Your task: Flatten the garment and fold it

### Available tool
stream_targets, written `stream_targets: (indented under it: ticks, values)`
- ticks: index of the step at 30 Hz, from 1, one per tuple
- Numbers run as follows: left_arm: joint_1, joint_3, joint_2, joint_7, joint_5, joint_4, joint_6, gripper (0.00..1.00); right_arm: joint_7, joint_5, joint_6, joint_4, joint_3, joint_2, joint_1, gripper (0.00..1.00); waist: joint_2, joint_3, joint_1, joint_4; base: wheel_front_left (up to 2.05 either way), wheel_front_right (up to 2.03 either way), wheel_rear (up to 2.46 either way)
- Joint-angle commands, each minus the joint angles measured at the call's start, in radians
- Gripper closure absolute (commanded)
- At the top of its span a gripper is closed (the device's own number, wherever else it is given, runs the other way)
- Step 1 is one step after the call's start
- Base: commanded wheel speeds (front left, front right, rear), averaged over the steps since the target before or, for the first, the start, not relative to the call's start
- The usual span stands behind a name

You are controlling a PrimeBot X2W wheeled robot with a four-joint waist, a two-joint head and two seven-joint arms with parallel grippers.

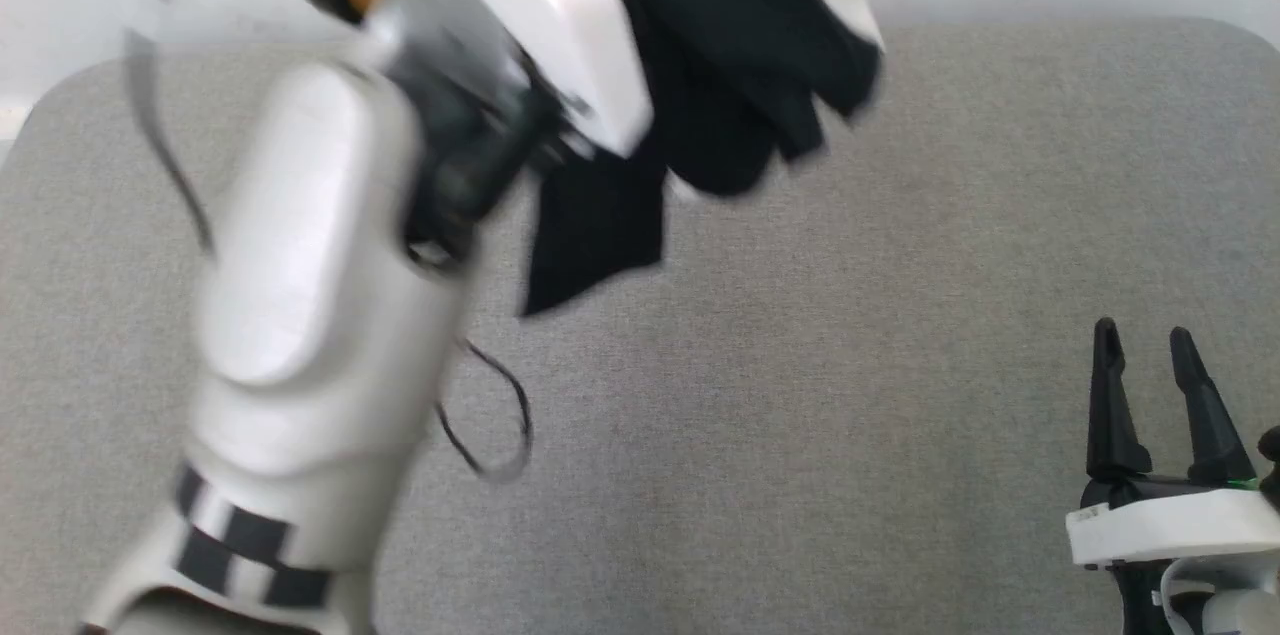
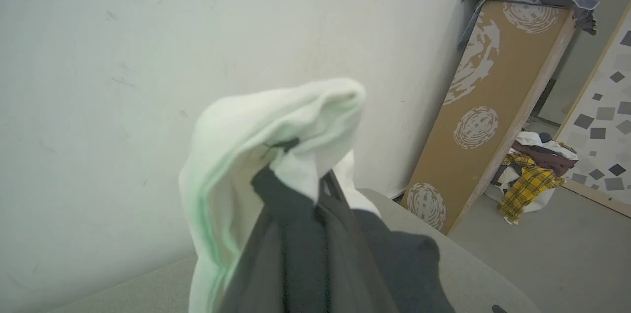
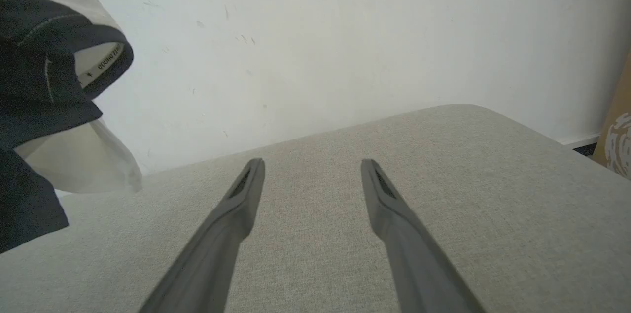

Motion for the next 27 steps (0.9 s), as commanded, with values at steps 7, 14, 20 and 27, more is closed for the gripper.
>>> stream_targets:
  ticks: [7, 14, 20, 27]
  values:
    - [0.144, -0.125, -0.067, -0.099, 0.03, 0.139, 0.026, 1.0, -0.005, 0.015, -0.001, 0.004, 0.012, 0.002, 0.0, 0.0, 0.0, 0.011, 0.0001, -0.036, 0.0, 0.0, 0.0]
    - [0.204, -0.194, -0.078, -0.226, 0.083, 0.375, 0.047, 1.0, -0.005, 0.019, -0.001, 0.004, 0.036, 0.002, -0.01, 0.0, 0.0, 0.04, 0.0001, -0.078, 0.0, 0.0, 0.0]
    - [0.244, -0.246, -0.083, -0.214, 0.085, 0.591, 0.064, 1.0, -0.005, 0.015, -0.001, 0.004, 0.044, 0.002, -0.011, 0.0, 0.0, 0.055, 0.0001, -0.101, 0.0, 0.0, 0.0]
    - [0.225, -0.28, -0.087, -0.225, 0.015, 0.649, 0.078, 0.0, -0.005, 0.006, -0.001, 0.012, 0.037, 0.002, -0.005, 0.0, 0.0, 0.045, 0.0001, -0.089, 0.0, 0.0, 0.0]
